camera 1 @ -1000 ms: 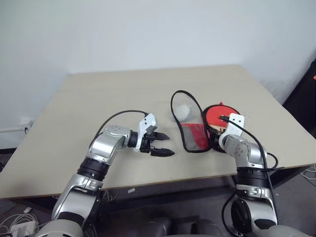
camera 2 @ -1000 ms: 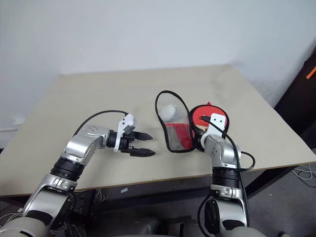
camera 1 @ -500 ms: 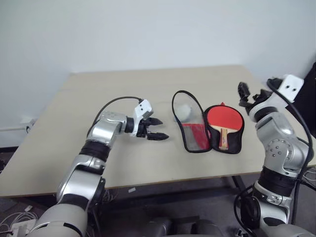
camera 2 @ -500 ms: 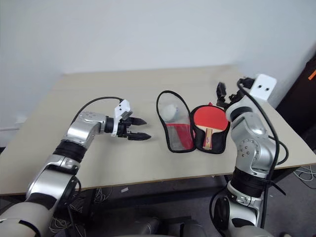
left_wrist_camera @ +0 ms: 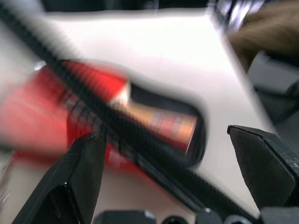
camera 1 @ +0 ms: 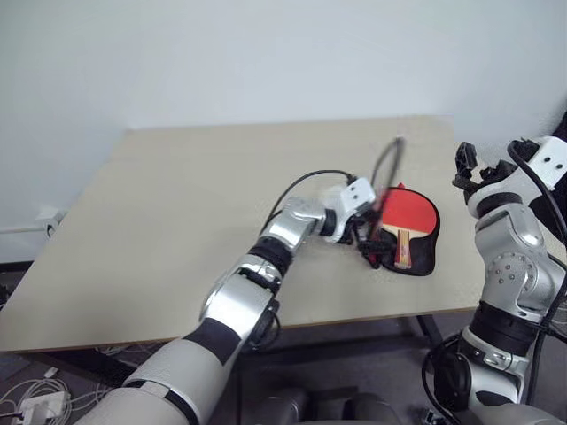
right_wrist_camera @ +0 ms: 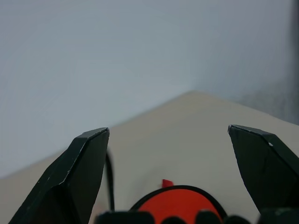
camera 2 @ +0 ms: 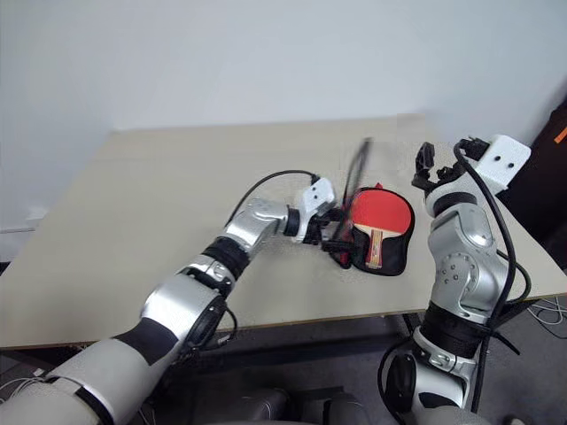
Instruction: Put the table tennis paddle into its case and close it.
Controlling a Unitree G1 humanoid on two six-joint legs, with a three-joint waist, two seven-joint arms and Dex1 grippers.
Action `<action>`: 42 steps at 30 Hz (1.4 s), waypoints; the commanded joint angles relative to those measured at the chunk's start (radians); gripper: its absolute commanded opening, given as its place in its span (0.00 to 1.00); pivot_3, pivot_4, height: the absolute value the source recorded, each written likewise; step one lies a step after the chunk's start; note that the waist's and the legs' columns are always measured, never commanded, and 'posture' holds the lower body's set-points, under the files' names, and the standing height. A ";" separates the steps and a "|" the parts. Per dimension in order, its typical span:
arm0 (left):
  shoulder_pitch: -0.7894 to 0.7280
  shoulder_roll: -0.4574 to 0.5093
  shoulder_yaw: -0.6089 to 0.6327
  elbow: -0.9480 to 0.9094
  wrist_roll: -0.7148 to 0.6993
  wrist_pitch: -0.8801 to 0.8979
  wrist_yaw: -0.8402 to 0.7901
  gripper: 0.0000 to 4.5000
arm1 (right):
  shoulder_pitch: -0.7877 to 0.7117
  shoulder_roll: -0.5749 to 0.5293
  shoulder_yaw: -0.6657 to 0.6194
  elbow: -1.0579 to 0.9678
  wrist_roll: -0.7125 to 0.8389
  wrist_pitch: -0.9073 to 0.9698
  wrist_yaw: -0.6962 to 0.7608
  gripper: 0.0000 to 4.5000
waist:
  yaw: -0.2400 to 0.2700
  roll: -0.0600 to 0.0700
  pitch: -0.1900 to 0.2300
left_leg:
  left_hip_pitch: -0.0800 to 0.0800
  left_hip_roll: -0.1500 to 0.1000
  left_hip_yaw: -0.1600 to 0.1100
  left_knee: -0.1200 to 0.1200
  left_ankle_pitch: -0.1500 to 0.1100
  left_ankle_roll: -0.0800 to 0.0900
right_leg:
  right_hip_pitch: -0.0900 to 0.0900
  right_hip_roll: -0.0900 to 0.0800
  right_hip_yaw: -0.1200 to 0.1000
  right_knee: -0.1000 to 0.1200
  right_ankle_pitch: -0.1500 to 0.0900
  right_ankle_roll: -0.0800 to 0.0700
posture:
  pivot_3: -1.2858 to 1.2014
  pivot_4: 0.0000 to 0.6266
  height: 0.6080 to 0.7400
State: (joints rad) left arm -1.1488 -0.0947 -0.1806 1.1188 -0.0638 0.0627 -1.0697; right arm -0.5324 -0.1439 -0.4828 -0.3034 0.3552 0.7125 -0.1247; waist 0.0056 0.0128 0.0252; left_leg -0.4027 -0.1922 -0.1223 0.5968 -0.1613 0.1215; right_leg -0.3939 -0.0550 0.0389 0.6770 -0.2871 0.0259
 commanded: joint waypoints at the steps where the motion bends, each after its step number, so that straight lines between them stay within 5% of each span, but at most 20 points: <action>1: -0.029 -0.006 0.062 -0.013 -0.050 0.071 -0.007 0.97 | 0.000 -0.001 -0.013 -0.051 0.011 -0.040 -0.028 0.98 | -0.004 0.000 0.000 | 0.000 0.000 0.000 0.000 0.000 0.000 | 0.000 0.000 0.000 0.000 0.000 0.000 | 0.52 0.00 1.00; 15: -0.100 -0.093 0.306 0.115 -0.173 0.540 0.410 0.97 | 0.048 0.000 -0.023 -0.042 0.009 -0.072 -0.079 0.98 | 0.000 0.000 0.000 | 0.000 0.000 0.000 0.002 0.000 0.000 | 0.001 0.001 0.000 0.001 0.000 0.000 | 0.52 0.00 1.00; 24: -0.104 -0.126 0.447 0.161 -0.247 0.659 0.678 0.97 | 0.082 0.004 -0.025 -0.053 0.009 -0.073 -0.096 0.98 | 0.001 0.000 0.000 | 0.000 0.000 0.000 0.002 0.000 0.000 | 0.001 0.001 0.000 0.001 0.000 0.000 | 0.52 0.00 1.00; 42: -0.100 -0.303 0.507 0.186 -0.345 0.775 0.671 0.97 | 0.162 -0.007 -0.062 -0.114 0.011 -0.050 -0.136 0.98 | 0.000 0.000 0.000 | 0.001 0.000 0.000 0.002 0.000 0.000 | 0.001 0.001 0.001 0.001 0.000 0.000 | 0.52 0.00 1.00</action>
State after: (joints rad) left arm -1.2129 -0.1780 0.3032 1.3096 -0.3752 0.8434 -0.3992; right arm -0.3656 -0.1434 -0.5396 -0.3688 0.3548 0.6697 -0.2504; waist 0.0059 0.0129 0.0250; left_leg -0.4017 -0.1925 -0.1222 0.5988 -0.1614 0.1216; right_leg -0.3925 -0.0540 0.0395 0.6780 -0.2871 0.0262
